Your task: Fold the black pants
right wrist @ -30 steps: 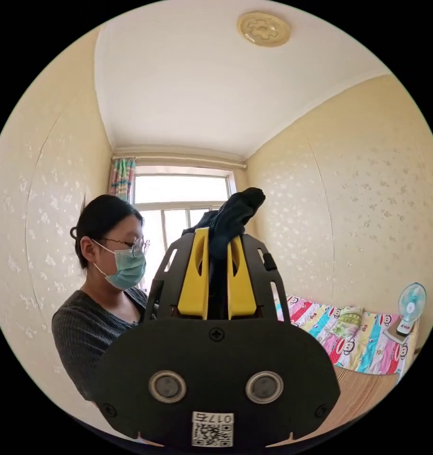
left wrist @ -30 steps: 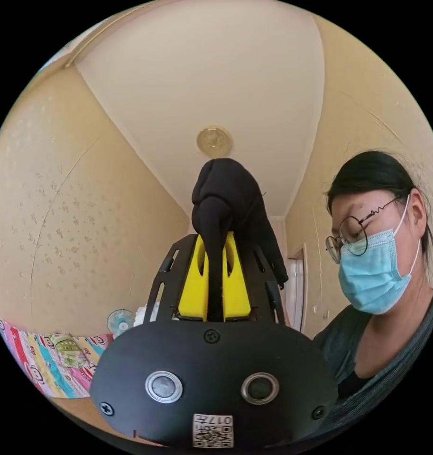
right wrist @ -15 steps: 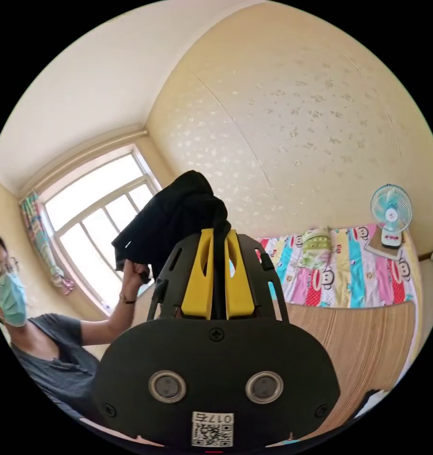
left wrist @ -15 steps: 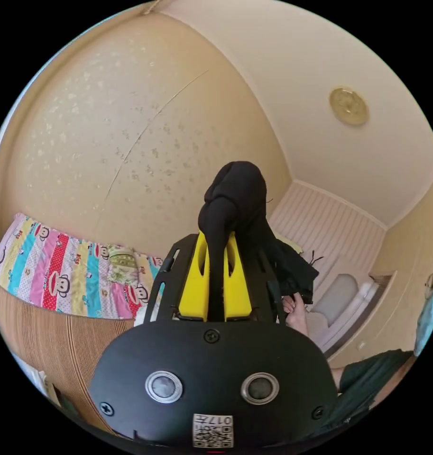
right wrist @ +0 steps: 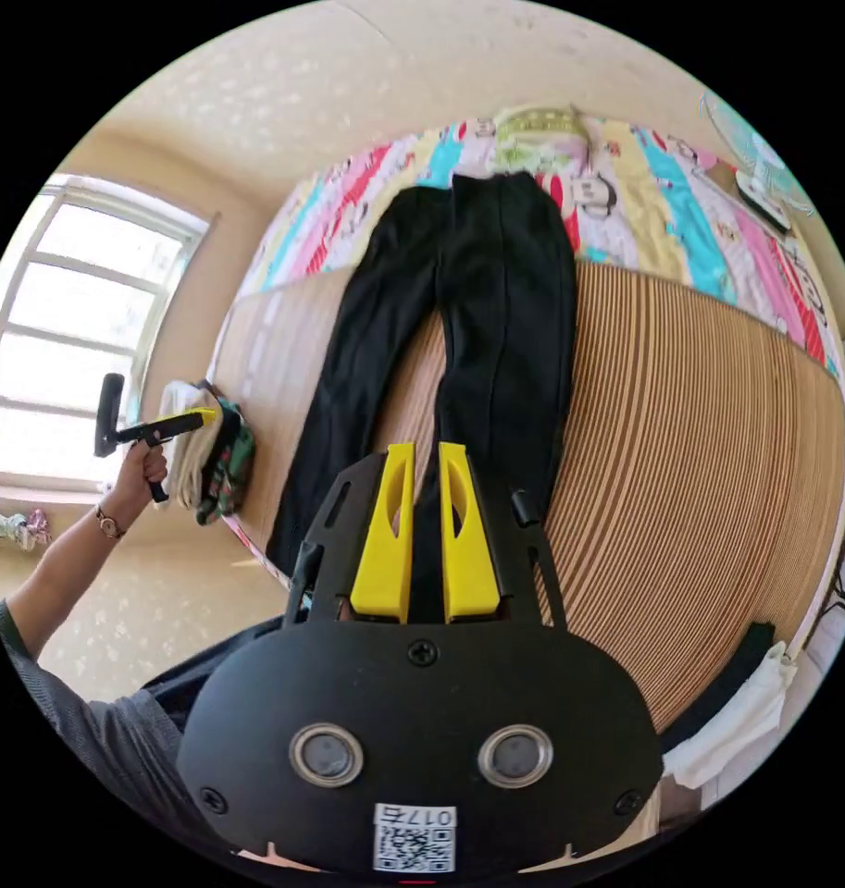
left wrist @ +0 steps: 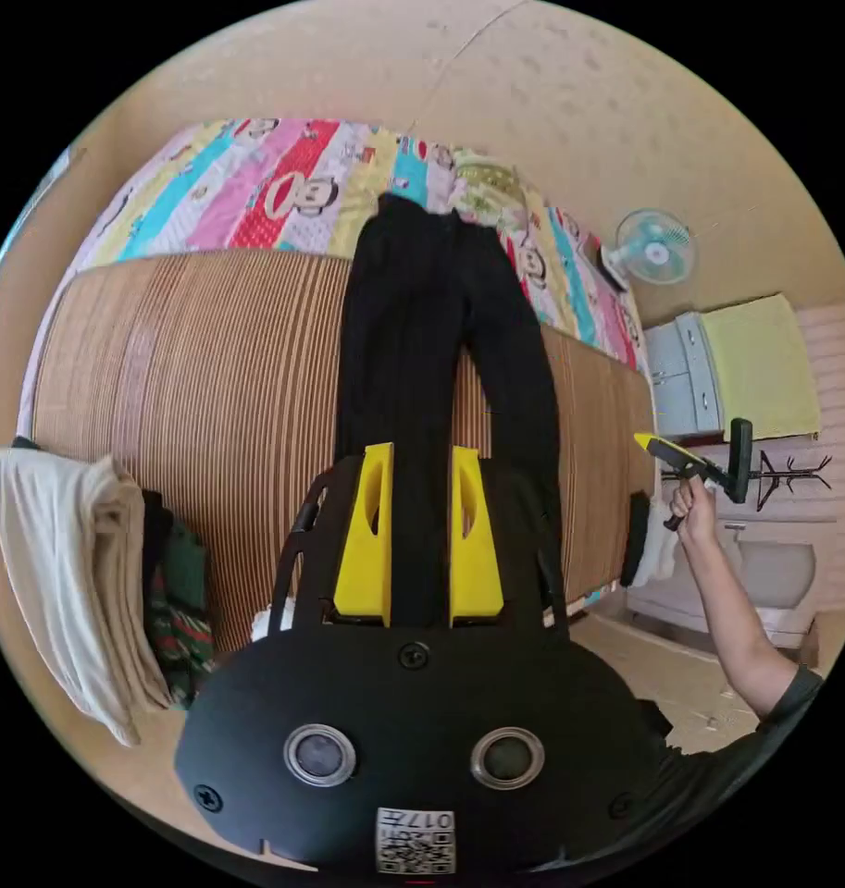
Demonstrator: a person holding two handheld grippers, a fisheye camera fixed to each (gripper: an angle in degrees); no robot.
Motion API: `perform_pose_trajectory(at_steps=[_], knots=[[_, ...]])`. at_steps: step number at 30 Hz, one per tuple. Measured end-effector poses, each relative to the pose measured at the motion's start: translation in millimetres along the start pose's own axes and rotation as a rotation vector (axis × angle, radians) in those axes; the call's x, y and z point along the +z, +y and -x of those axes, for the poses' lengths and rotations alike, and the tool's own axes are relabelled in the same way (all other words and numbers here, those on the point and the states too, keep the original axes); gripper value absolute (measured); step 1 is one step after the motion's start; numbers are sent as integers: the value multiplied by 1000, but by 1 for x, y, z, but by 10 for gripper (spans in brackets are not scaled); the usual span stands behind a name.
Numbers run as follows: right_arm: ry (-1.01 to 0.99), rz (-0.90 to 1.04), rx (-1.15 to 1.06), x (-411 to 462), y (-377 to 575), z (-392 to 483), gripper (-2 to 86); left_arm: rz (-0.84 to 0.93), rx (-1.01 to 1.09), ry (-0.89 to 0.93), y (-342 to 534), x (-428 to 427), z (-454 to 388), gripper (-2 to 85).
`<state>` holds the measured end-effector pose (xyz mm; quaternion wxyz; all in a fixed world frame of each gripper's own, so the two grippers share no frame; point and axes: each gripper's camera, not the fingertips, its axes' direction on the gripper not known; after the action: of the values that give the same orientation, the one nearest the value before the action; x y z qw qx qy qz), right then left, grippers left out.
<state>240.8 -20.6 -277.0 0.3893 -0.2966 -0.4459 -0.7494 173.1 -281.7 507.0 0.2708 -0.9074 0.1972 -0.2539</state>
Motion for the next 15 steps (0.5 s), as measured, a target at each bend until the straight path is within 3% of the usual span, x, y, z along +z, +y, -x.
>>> perform_pose_trajectory(at_steps=[4, 9, 12, 15], knots=[[109, 247, 48, 67, 25, -18, 20, 290, -50, -23, 68, 128, 43, 99], [178, 424, 23, 101, 57, -21, 9, 434, -90, -38, 115, 215, 67, 84], [182, 399, 11, 90, 73, -17, 6, 337, -128, -72, 135, 223, 78, 36], [188, 437, 6, 71, 80, -17, 5, 303, -293, 47, 149, 225, 101, 13]])
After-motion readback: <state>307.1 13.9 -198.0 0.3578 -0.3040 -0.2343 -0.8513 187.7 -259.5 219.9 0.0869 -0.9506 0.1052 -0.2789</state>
